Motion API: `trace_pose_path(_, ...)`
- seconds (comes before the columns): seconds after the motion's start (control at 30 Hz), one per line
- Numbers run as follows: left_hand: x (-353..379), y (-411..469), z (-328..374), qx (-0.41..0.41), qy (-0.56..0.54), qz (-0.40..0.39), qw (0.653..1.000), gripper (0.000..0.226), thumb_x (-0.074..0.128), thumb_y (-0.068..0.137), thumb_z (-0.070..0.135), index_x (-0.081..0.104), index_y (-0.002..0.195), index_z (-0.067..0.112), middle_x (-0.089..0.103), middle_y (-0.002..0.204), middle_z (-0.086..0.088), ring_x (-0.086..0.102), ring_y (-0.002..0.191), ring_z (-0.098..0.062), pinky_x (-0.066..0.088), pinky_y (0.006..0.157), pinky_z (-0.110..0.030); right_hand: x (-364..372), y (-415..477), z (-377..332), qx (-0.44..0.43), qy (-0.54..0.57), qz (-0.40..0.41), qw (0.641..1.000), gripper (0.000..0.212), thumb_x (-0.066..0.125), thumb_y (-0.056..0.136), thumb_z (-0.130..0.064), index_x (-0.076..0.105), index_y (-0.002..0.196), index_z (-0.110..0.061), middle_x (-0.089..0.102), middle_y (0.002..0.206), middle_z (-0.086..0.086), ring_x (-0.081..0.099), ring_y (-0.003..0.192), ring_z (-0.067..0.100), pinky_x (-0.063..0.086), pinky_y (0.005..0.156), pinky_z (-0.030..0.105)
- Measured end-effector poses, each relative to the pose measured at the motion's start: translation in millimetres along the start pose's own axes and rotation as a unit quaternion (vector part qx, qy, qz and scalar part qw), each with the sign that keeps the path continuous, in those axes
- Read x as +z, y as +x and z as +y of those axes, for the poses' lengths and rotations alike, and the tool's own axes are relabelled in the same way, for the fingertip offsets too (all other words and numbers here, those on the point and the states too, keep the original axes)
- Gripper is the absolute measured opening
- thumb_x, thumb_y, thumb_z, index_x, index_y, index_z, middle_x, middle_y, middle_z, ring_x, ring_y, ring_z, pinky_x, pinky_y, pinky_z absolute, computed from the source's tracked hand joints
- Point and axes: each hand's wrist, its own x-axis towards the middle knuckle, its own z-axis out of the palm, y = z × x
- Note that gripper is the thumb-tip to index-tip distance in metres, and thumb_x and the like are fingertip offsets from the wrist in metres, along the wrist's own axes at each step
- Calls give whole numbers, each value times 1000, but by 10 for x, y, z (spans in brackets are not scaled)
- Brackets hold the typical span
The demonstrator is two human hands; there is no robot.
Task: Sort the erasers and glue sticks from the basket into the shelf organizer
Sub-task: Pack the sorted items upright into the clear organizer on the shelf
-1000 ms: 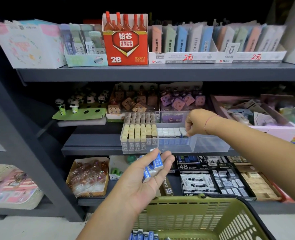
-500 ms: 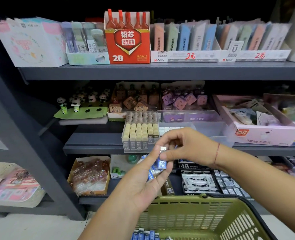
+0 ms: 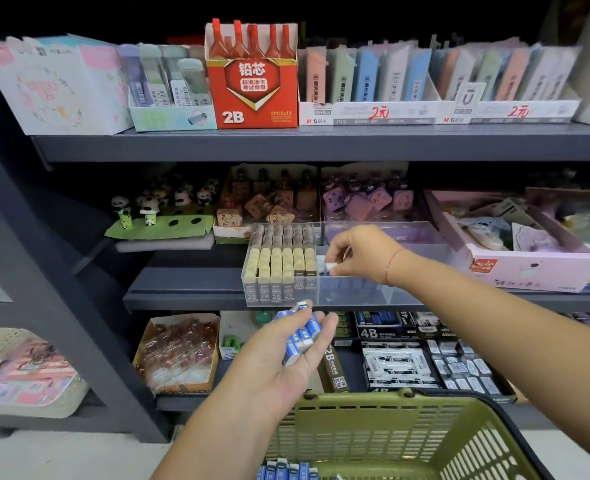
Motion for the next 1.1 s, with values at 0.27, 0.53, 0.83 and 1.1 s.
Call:
trace_pose_path(0.27, -25, 2, 33, 0, -4, 5, 1000, 23, 62, 85, -8, 63, 107, -12, 68, 97, -27, 67, 94, -38, 60, 60, -43, 87, -34, -59, 51, 127, -9, 991, 2, 67, 85, -4, 65, 85, -6, 62, 78, -1, 60, 62, 1, 40, 54, 2)
trace_pose_path(0.53, 2, -23, 1, -9, 10, 1, 1000, 22, 63, 85, -5, 63, 106, -12, 70, 86, -24, 68, 88, -35, 59, 59, -42, 33, -77, -62, 74, 97, -66, 990, 27, 52, 97, -25, 73, 98, -9, 70, 100, -3, 63, 81, 4, 48, 75, 15)
trace_pose_path(0.83, -18, -42, -10, 13, 69, -9, 998, 23, 72, 72, -4, 67, 93, -10, 73, 92, -21, 72, 82, -27, 60, 65, -36, -56, -422, -343, 31, 217, -21, 975, 28, 64, 88, -37, 74, 91, -11, 73, 93, 7, 65, 84, 19, 50, 82, 30)
trace_pose_path(1.1, -31, -20, -69, 44, 121, -17, 992, 25, 65, 75, -20, 64, 98, -9, 72, 95, -24, 71, 90, -37, 59, 76, -40, -75, -582, -461, 42, 321, -148, 935, 7, 75, 78, -8, 72, 83, -11, 61, 74, 10, 51, 58, 7, 43, 58, 18)
